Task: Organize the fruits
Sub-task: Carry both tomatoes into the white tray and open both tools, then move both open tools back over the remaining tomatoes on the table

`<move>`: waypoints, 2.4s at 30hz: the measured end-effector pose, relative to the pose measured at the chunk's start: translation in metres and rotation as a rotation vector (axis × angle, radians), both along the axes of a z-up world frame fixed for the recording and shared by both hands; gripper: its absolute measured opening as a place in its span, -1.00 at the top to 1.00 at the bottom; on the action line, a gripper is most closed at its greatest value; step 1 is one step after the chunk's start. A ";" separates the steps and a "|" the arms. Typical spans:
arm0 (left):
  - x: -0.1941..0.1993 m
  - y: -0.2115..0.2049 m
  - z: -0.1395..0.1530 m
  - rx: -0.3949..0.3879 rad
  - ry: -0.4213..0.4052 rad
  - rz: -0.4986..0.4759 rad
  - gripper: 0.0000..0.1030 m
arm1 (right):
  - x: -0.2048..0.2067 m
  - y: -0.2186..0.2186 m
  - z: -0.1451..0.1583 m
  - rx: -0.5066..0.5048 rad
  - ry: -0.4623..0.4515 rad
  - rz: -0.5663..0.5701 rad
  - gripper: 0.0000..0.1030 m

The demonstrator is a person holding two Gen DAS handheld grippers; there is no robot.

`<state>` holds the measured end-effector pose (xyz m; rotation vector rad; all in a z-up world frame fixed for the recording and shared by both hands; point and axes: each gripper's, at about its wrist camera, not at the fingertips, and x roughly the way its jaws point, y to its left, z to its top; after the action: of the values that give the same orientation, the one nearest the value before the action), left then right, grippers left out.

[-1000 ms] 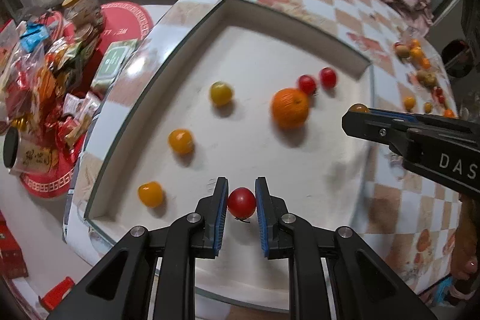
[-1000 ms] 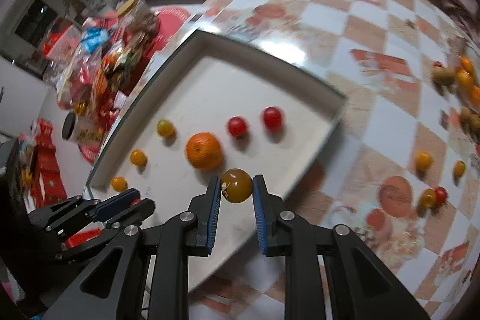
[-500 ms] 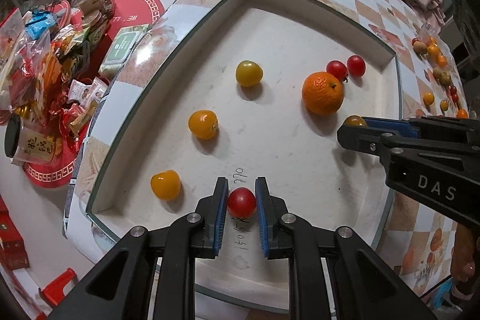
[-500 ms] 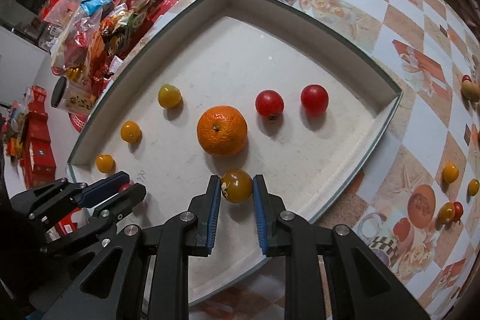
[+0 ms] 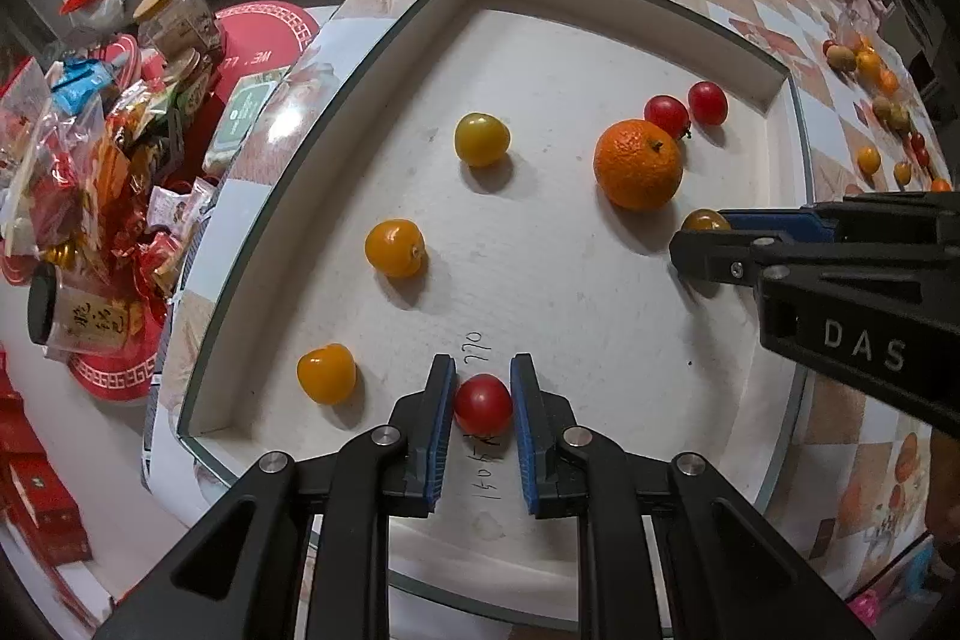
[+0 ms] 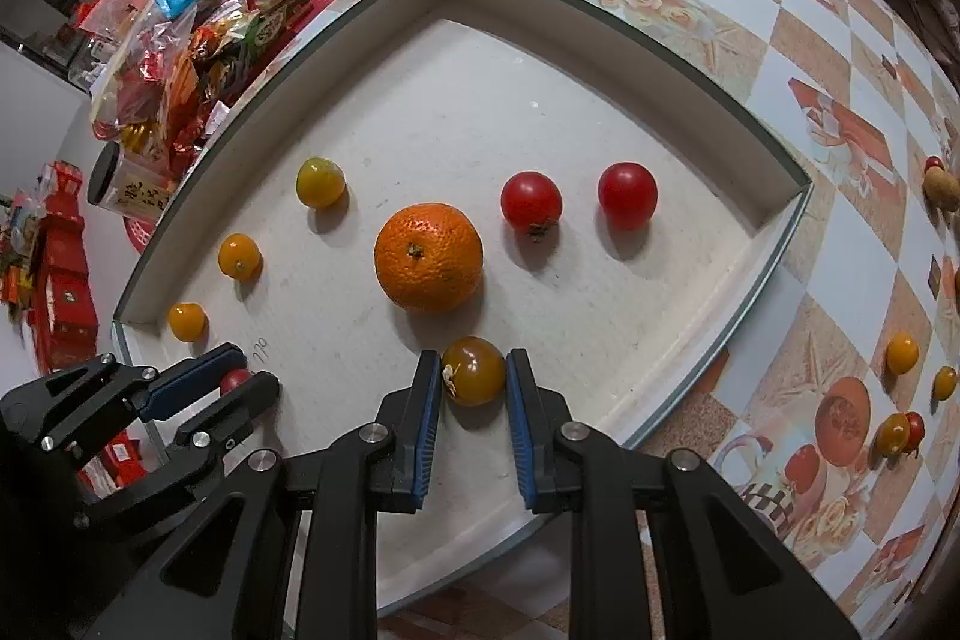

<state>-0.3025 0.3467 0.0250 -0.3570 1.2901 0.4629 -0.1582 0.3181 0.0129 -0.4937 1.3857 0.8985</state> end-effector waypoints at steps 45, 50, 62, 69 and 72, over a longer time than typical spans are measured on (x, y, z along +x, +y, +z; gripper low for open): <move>0.156 -0.123 0.045 -0.040 -0.094 -0.297 -0.25 | 0.122 -0.225 0.037 0.021 -0.078 -0.615 -0.37; 0.193 -0.140 0.033 -0.066 -0.097 -0.313 -0.25 | 0.148 -0.243 0.031 0.010 -0.085 -0.648 -0.37; 0.250 -0.156 0.006 -0.065 -0.081 -0.355 -0.25 | 0.194 -0.252 0.010 0.021 -0.046 -0.654 -0.04; 0.260 -0.168 0.001 -0.065 -0.084 -0.388 -0.25 | 0.203 -0.244 0.002 0.031 -0.026 -0.620 0.06; 0.263 -0.170 0.000 -0.067 -0.081 -0.388 -0.25 | 0.205 -0.238 0.001 0.027 -0.037 -0.598 0.23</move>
<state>-0.0394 0.1763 0.0246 -0.1713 1.2613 0.0763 0.0472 0.0799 0.0142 -0.0581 1.3753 0.4156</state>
